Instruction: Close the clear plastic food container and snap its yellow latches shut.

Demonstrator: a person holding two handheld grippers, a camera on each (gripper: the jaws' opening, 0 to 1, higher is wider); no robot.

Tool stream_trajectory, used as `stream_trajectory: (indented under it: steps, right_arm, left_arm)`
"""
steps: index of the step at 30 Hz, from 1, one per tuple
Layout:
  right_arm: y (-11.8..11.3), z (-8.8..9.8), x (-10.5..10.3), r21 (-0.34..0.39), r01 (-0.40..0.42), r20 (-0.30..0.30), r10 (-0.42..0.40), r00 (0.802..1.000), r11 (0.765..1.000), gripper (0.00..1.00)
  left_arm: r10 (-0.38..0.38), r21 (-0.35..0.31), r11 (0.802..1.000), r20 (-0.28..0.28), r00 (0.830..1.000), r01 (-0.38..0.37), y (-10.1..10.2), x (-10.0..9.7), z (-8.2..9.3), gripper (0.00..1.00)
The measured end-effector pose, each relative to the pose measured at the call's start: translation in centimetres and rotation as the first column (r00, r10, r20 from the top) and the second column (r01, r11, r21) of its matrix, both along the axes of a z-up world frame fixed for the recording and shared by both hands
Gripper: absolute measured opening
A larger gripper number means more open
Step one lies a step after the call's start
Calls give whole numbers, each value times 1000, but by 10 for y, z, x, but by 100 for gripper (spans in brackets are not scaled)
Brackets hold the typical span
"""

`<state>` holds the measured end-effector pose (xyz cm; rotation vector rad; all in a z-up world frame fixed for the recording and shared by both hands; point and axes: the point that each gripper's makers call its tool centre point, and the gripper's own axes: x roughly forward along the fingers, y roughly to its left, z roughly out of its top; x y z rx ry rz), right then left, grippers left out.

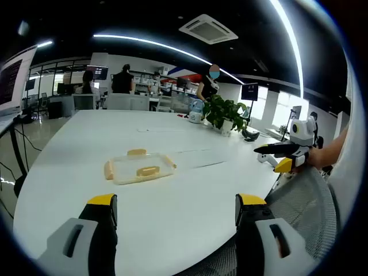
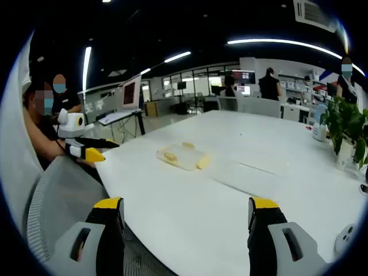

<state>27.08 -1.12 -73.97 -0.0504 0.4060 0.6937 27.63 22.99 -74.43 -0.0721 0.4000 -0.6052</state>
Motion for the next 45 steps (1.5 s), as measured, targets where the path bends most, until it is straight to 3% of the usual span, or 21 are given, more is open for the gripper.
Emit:
stream_trajectory:
  steps: [45]
  right_arm:
    - [0, -2, 1, 3, 0, -15, 0, 1000, 1000, 90]
  left_arm:
    - [1, -9, 1000, 2, 1000, -1, 1, 1, 0, 86]
